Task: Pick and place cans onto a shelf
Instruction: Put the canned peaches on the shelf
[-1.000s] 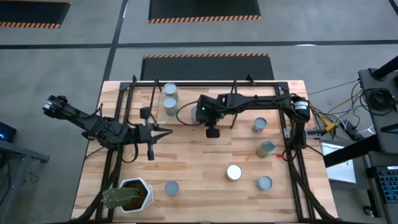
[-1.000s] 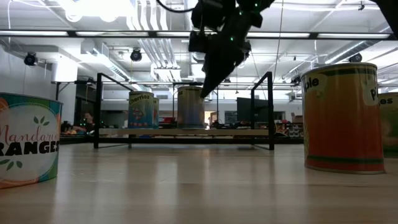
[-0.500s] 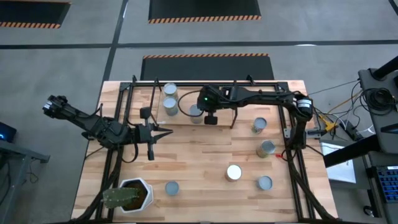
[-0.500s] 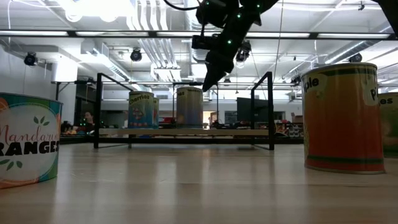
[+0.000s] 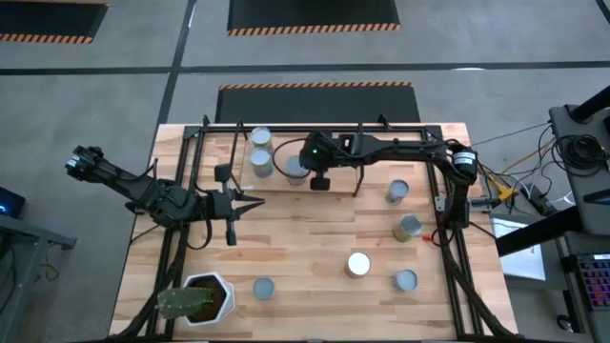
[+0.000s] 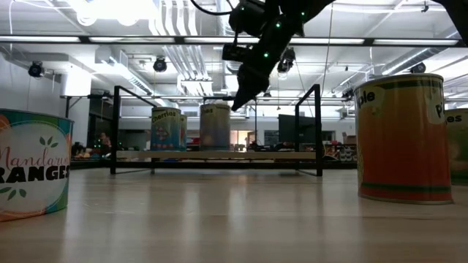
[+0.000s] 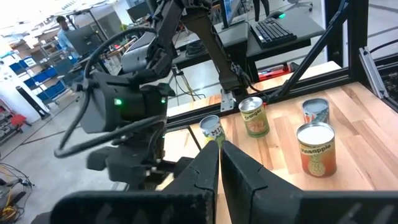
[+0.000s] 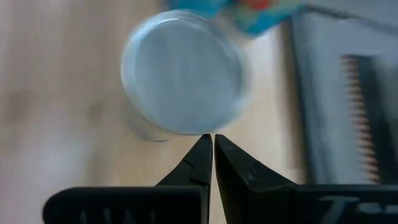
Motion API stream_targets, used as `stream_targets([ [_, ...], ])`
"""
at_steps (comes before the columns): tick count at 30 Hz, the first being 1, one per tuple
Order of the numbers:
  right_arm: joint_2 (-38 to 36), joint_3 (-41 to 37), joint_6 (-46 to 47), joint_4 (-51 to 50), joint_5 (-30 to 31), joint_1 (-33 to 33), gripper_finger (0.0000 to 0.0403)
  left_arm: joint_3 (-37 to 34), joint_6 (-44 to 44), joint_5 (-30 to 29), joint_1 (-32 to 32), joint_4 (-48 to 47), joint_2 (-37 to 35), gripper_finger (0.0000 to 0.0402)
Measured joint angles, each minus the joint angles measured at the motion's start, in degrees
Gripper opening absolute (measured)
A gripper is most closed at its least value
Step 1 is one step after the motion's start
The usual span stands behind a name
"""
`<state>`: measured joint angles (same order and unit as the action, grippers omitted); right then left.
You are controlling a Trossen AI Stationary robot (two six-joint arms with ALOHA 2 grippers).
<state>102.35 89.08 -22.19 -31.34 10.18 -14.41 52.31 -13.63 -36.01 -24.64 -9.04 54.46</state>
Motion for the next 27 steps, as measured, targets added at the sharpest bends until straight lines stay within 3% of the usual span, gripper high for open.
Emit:
stream_targets([
  [9, 0.06, -0.05, 0.16, 2.17, 0.74, -0.3, 0.0009, 0.0, -0.34, 0.0, 0.0, 0.0, 0.09, 0.0],
  [13, 0.15, -0.13, -1.65, 5.75, 9.67, -0.52, 0.0009, 0.0, -0.42, 0.0, 0.0, 0.0, 0.22, 0.0],
  [15, -0.08, 0.11, -1.64, 8.38, 10.53, -0.73, 0.0009, 0.0, -0.42, 0.0, 0.0, 0.0, 0.21, 0.0],
  [22, 0.57, 0.74, 4.03, 17.23, -7.41, -0.8, 0.0009, 0.0, -0.7, 0.0, 0.0, 0.0, 0.2, 0.0],
  [27, 2.08, 0.32, 5.27, 16.93, -8.75, -0.13, 0.0009, 0.0, -0.7, 0.0, 0.0, -0.02, 0.22, 0.0],
])
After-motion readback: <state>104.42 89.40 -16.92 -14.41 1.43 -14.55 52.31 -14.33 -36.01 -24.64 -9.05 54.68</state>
